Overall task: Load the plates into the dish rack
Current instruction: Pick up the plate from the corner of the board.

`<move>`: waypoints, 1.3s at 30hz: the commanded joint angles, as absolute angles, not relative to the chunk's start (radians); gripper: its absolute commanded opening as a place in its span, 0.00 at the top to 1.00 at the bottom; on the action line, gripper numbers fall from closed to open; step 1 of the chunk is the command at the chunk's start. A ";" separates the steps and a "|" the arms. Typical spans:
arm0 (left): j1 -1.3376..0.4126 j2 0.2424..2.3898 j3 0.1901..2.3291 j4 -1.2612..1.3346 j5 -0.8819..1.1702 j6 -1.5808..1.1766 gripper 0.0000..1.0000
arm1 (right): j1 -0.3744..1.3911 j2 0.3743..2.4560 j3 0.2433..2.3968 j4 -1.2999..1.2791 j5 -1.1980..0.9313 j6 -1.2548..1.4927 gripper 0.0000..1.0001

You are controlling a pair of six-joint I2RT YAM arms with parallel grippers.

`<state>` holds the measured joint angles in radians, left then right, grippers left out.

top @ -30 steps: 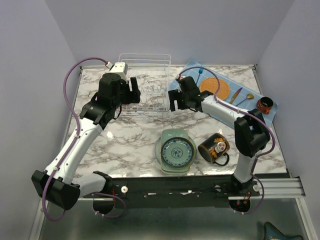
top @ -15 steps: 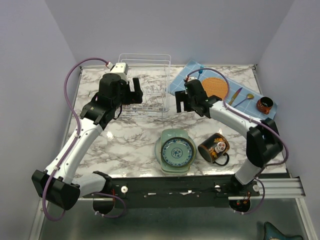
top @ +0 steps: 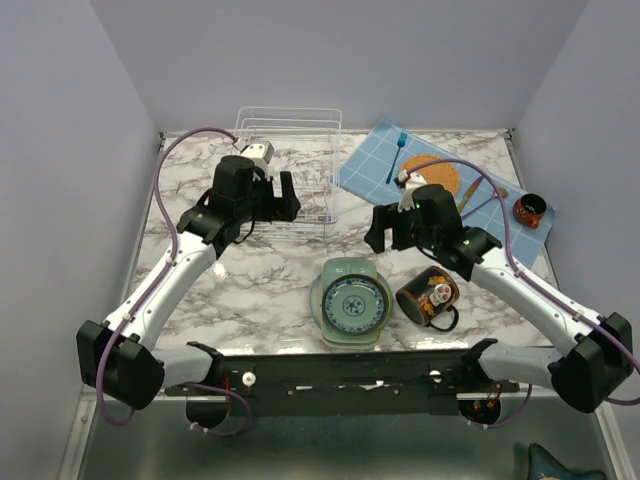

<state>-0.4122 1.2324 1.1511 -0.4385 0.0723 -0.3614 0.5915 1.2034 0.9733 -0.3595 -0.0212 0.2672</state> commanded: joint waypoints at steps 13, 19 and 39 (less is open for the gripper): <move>-0.411 1.189 1.065 -0.356 0.186 -0.433 0.01 | 0.655 1.120 0.804 -0.469 -0.160 0.314 0.50; -0.414 1.186 1.037 -0.351 0.202 -0.430 0.01 | 0.667 1.121 0.776 -0.468 -0.172 0.330 0.60; -0.497 1.186 0.962 -0.325 0.195 -0.449 0.01 | 0.687 1.144 0.716 -0.433 -0.176 0.351 0.65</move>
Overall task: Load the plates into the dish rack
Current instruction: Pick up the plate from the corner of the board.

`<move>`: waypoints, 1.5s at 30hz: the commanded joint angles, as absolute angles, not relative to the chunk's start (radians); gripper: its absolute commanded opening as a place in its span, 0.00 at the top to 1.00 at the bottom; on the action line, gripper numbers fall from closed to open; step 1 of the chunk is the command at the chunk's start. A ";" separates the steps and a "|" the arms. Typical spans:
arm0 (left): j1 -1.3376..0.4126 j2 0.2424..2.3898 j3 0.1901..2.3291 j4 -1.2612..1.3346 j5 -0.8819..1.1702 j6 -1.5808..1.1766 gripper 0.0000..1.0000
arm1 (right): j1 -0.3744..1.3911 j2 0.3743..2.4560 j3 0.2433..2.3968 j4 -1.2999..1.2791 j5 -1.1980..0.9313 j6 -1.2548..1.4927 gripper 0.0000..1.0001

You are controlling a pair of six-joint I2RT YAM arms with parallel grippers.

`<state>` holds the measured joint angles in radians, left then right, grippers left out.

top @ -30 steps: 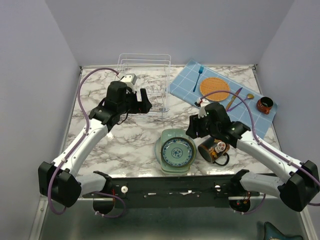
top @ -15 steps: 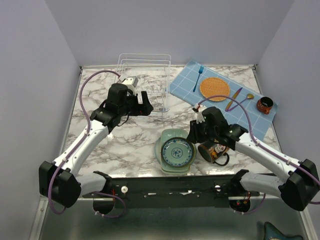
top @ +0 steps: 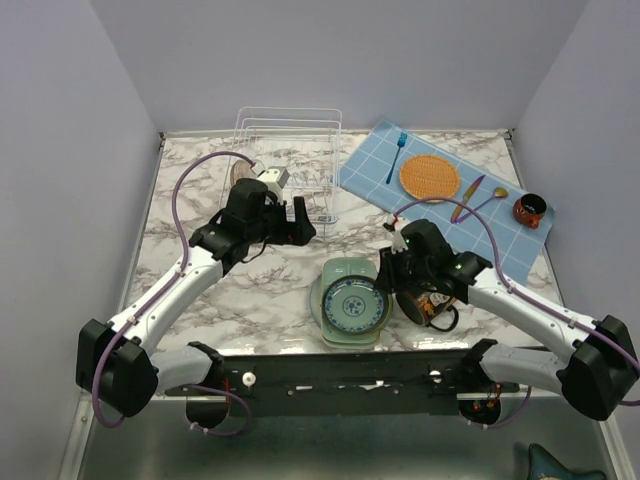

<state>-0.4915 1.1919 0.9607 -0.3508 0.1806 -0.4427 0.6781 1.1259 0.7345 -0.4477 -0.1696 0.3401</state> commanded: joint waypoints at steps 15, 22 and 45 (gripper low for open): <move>-0.499 1.209 0.959 -0.314 0.196 -0.451 0.01 | 0.689 1.141 0.716 -0.443 -0.132 0.353 0.62; -0.500 1.223 0.966 -0.311 0.201 -0.451 0.01 | 0.689 1.127 0.709 -0.457 -0.107 0.357 0.57; -0.506 1.249 0.956 -0.314 0.225 -0.454 0.01 | 0.689 1.129 0.699 -0.433 -0.117 0.382 0.97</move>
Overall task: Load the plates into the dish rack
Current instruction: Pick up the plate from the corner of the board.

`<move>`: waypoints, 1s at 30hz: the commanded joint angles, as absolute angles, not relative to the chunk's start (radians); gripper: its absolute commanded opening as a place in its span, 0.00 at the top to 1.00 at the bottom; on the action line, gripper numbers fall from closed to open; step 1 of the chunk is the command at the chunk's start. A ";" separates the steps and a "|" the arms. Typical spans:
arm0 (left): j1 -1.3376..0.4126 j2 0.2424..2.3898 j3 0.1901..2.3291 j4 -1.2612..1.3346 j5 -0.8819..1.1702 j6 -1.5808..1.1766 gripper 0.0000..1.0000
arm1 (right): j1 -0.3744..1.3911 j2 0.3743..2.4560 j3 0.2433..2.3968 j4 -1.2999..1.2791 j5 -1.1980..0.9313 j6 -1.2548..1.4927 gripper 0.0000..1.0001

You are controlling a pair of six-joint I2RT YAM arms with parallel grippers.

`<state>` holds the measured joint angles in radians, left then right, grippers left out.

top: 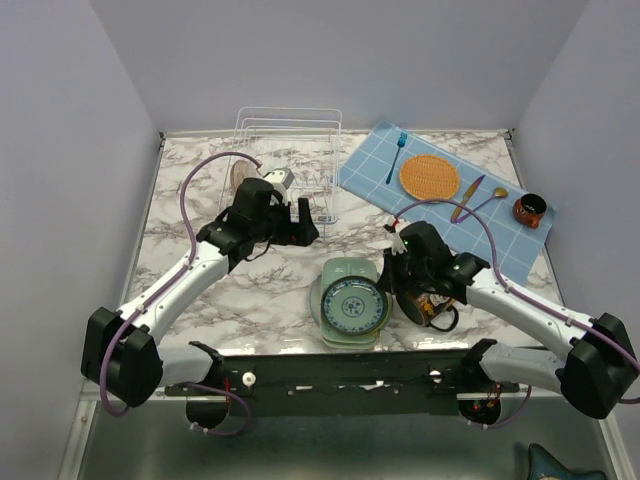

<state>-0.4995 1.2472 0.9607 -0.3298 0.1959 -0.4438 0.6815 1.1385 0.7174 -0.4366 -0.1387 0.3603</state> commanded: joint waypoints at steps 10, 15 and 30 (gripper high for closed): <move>-0.522 1.220 0.896 -0.295 0.238 -0.485 0.01 | 0.689 1.095 0.693 -0.399 -0.087 0.442 0.99; -0.528 1.215 0.879 -0.291 0.245 -0.488 0.01 | 0.689 1.075 0.686 -0.376 -0.080 0.469 0.99; -0.531 1.198 0.844 -0.178 0.373 -0.544 0.01 | 0.687 0.948 0.678 -0.311 -0.006 0.541 1.00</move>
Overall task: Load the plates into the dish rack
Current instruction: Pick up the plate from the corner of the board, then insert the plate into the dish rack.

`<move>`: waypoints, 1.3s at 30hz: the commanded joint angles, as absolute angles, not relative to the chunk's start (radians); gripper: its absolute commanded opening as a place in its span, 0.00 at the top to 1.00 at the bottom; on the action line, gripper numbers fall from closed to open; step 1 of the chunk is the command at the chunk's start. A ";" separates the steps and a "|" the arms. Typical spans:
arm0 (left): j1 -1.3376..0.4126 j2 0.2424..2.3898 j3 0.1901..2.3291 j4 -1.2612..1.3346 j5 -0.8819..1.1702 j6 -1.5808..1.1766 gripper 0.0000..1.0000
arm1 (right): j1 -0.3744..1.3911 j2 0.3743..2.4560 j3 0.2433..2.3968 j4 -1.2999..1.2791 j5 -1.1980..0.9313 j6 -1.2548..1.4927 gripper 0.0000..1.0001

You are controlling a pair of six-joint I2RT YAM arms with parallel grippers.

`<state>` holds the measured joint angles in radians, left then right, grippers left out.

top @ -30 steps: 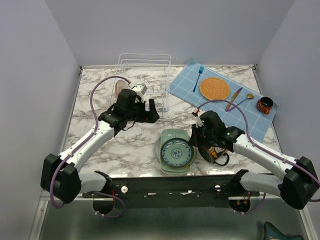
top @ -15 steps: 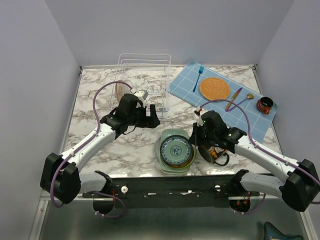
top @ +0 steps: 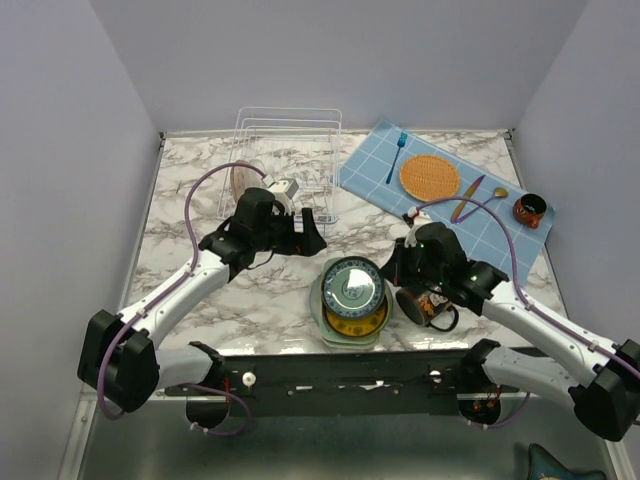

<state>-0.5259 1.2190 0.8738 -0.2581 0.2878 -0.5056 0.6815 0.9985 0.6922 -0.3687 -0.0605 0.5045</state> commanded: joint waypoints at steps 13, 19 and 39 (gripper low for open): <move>-0.531 1.230 0.716 0.040 0.511 -0.647 0.02 | 0.687 0.893 0.666 -0.273 0.046 0.575 1.00; -0.531 1.236 0.677 0.115 0.557 -0.681 0.06 | 0.687 0.873 0.661 -0.255 0.067 0.591 0.99; -0.531 1.258 0.561 0.422 0.699 -0.845 0.46 | 0.687 0.880 0.650 -0.121 0.049 0.647 1.00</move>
<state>-0.5259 1.2495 0.5823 0.2939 0.6338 -0.7879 0.6815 0.8627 0.6544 -0.2005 0.0589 0.6189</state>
